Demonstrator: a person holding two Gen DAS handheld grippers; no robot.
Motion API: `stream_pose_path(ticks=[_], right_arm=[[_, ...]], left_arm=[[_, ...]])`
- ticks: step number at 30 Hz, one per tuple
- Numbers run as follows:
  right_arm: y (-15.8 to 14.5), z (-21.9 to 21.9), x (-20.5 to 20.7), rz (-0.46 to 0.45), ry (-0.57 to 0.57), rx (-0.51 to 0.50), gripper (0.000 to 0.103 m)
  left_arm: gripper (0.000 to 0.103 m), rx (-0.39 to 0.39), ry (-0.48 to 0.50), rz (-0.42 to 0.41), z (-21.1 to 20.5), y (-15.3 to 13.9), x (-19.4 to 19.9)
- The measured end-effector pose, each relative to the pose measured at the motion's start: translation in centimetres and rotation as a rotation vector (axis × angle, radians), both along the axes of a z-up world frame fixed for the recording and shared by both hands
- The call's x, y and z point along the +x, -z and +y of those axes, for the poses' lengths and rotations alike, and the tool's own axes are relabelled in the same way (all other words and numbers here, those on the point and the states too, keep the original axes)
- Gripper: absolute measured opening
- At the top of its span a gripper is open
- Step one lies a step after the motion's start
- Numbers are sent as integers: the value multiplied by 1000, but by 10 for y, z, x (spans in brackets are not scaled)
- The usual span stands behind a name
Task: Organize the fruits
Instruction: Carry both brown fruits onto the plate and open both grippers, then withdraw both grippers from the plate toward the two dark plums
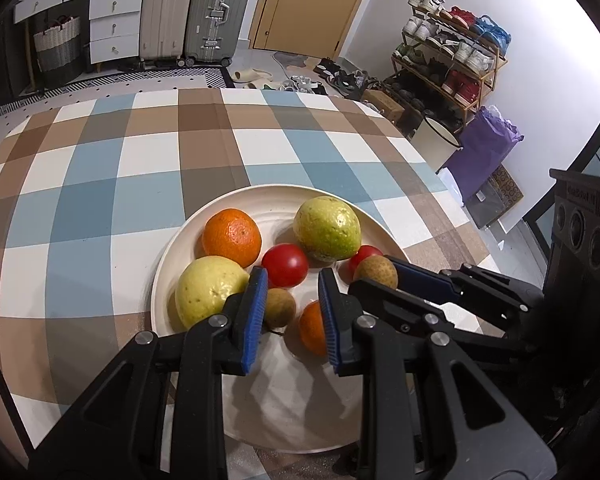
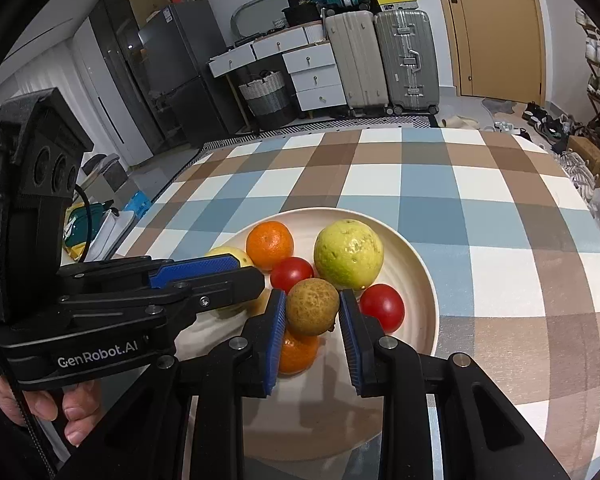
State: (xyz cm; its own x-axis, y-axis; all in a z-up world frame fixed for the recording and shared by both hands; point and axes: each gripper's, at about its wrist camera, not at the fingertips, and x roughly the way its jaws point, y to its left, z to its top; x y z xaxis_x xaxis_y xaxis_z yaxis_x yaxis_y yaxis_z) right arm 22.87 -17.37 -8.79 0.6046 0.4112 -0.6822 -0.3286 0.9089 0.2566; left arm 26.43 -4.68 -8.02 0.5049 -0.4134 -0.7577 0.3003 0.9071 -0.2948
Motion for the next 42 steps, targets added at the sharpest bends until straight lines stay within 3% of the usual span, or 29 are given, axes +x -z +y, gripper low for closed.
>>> stream_pose_path(ticks=[4, 8, 31, 33, 35, 42], right_arm=[[1, 0, 1, -4, 9, -7, 29], [-6, -6, -5, -23, 24, 30, 46], [-65, -20, -85, -160, 86, 32, 50], [-70, -19, -93, -175, 92, 29, 55], [-75, -18, -101, -195, 98, 26, 64], [-85, -15, -130, -248, 82, 34, 73]], left_arm=[[23, -4, -8, -2, 0, 0, 1], [23, 5, -16, -20, 2, -7, -3], [23, 47, -69, -125, 12, -65, -103], [28, 51, -72, -138, 13, -70, -113], [39, 47, -72, -151, 14, -75, -125], [59, 45, -91, -197, 18, -88, -157]])
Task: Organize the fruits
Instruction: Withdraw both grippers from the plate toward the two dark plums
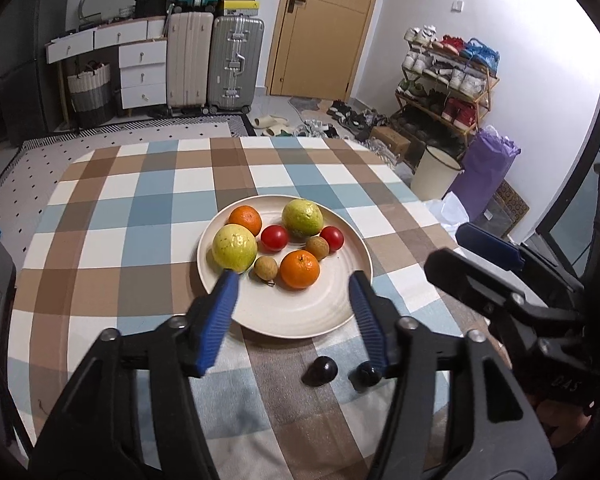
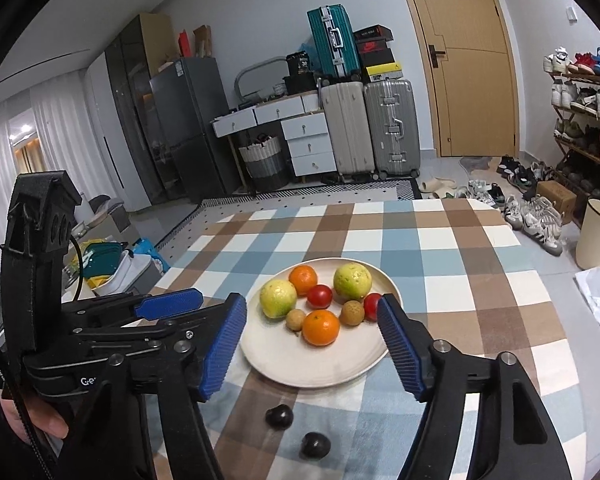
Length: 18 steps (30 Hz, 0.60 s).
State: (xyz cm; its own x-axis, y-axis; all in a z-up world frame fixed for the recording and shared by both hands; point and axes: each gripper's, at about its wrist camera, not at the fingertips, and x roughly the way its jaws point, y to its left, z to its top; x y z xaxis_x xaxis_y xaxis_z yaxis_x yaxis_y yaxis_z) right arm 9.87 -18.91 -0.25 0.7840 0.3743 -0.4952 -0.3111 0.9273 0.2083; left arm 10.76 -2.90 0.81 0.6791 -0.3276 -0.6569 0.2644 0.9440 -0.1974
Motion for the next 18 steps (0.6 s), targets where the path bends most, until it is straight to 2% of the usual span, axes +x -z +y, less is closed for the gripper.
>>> stream_pose_path(ticks=[4, 9, 12, 18], right_arm=[[-5, 1, -16, -45, 13, -18, 84], [-10, -7, -35, -91, 35, -8, 95], [-11, -12, -45, -111, 33, 7, 100], [-4, -17, -54, -88, 38, 15, 101]], left_arm=[[78, -16, -25, -27, 5, -7, -14], [85, -30, -60, -58, 12, -16, -32], [101, -32, -71, -75, 14, -17, -42], [102, -52, -85, -94, 16, -9, -58]])
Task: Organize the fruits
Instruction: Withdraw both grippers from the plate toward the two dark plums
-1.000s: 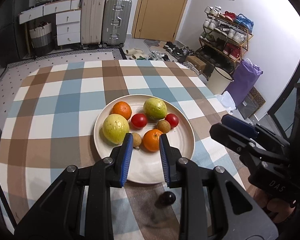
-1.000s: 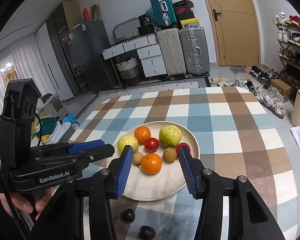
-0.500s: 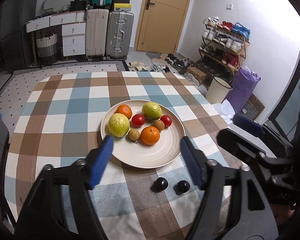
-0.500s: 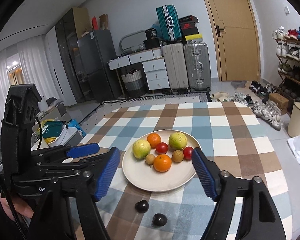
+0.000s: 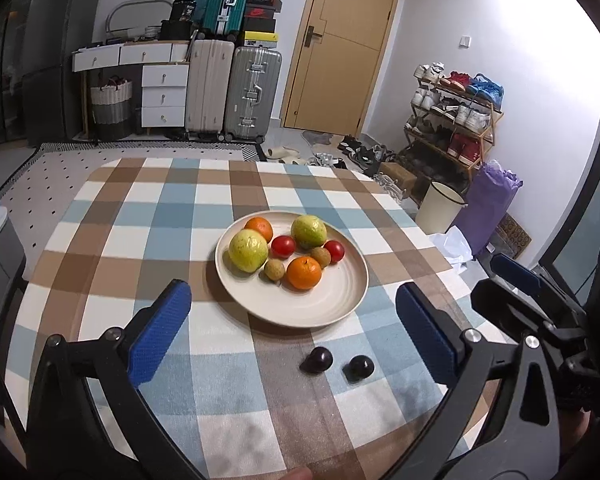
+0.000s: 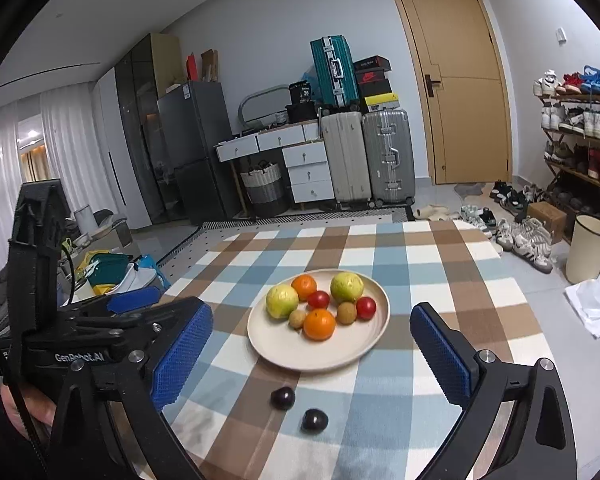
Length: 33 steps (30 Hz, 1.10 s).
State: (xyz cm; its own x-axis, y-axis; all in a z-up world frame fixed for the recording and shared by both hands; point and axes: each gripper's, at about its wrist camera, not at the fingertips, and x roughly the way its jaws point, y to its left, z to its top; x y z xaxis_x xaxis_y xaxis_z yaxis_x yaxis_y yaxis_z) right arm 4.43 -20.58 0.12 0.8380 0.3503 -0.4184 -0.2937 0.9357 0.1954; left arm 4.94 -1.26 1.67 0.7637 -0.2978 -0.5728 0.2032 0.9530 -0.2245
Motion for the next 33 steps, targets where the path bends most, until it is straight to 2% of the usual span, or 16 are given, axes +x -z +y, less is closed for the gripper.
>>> stream_pose_path(ticks=[9, 20, 33], right_arm=[[23, -8, -7, 53, 4, -1, 101], [54, -1, -6, 115, -38, -15, 101], [84, 3, 12, 220, -39, -44, 101]], left_arm=[[102, -8, -50, 70, 10, 35, 2], [102, -4, -60, 130, 12, 72, 5], [102, -13, -61, 175, 19, 96, 10]])
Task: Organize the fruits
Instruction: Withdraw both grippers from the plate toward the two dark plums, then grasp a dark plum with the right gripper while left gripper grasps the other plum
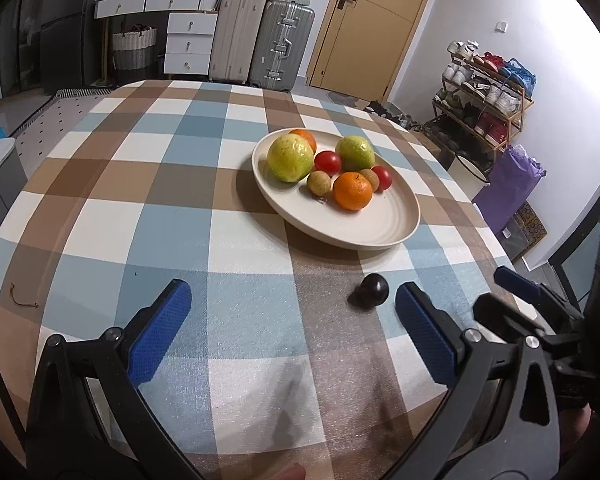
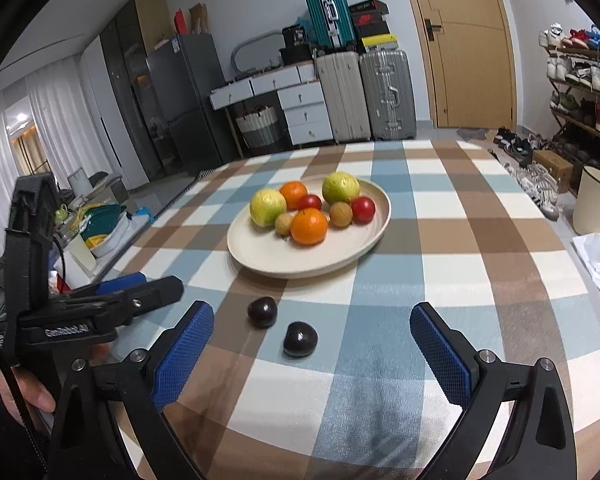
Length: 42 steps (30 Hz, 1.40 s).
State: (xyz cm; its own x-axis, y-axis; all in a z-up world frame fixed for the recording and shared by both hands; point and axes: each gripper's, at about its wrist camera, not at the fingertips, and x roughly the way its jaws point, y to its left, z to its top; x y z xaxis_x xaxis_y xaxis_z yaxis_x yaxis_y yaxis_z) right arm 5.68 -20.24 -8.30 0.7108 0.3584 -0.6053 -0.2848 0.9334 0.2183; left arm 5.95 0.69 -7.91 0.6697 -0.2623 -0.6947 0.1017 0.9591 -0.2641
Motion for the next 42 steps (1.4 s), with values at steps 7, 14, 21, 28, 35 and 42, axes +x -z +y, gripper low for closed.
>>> stream_pose_path(ticks=[7, 14, 21, 28, 35, 42], right_arm=[[24, 3, 21, 121, -17, -8, 84], [35, 13, 30, 167, -51, -36, 71], [39, 30, 33, 180, -109, -106, 44], [40, 25, 35, 190, -113, -67, 26], [37, 9, 34, 190, -84, 16, 25], [30, -1, 32, 169, -72, 48, 25]], left_arm=[[102, 3, -3, 28, 4, 12, 1], [102, 14, -4, 46, 2, 17, 7], [102, 43, 11, 46, -4, 18, 10], [102, 47, 11, 64, -5, 22, 15], [102, 74, 41, 81, -15, 26, 21], [102, 78, 82, 111, -32, 29, 34]])
